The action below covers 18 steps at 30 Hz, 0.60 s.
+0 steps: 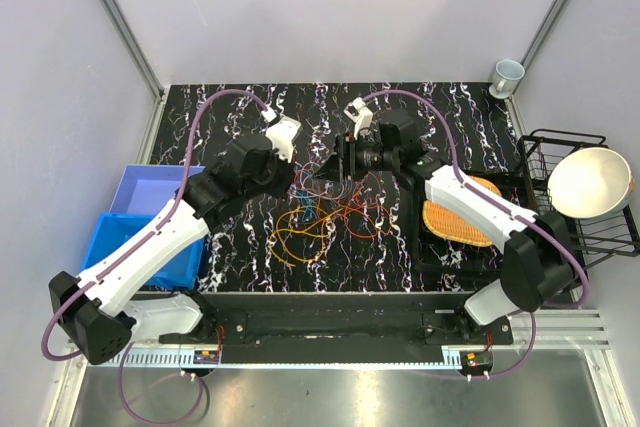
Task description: Untangle the cables
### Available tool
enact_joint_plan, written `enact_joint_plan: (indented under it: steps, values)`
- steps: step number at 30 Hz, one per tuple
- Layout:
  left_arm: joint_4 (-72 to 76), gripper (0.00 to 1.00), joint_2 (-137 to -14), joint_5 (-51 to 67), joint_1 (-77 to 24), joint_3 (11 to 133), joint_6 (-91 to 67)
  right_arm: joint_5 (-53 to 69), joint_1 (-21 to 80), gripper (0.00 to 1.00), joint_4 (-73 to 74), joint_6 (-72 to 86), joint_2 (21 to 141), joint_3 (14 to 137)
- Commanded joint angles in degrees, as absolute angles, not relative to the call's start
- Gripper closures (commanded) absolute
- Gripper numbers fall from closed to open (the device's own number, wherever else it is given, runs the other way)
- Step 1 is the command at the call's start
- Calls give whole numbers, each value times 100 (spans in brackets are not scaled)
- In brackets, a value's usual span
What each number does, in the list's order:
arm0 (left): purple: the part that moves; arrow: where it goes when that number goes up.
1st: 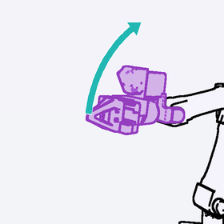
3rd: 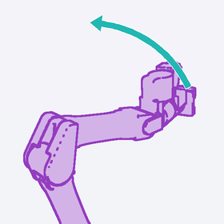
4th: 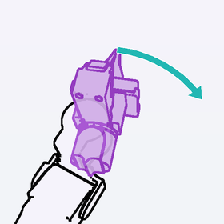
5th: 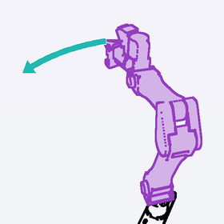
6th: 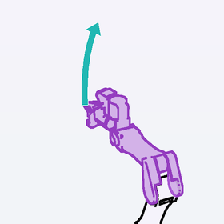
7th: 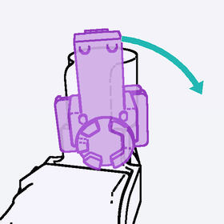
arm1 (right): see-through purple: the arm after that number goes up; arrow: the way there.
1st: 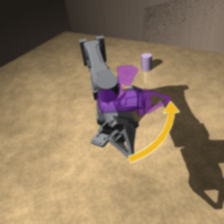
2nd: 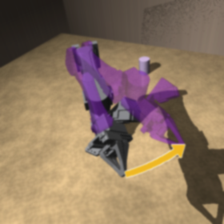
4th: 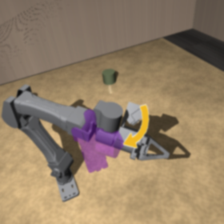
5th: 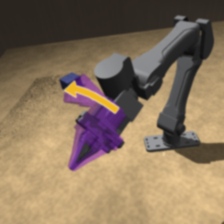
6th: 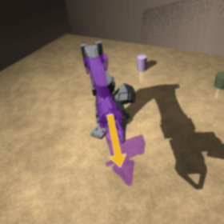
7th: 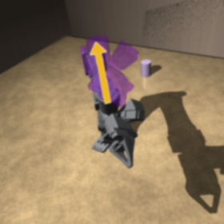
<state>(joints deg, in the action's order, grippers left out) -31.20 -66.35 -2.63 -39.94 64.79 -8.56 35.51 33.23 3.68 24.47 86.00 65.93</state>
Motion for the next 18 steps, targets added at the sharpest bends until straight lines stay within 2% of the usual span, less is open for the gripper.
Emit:
enact_joint_plan:
  steps: [1,8,18]
  values:
    - [-3023,100,-6451,-88,-3981,6724,-782,3894,3375,35,-228,2593,8745,6600]
    - [-2997,100,-6390,-35,-3981,6724,-773,4034,3384,40,-466,2698,8903,6609]
    - [-2971,100,-6311,97,-3981,6688,-773,4587,3375,62,-1186,3067,9044,6460]
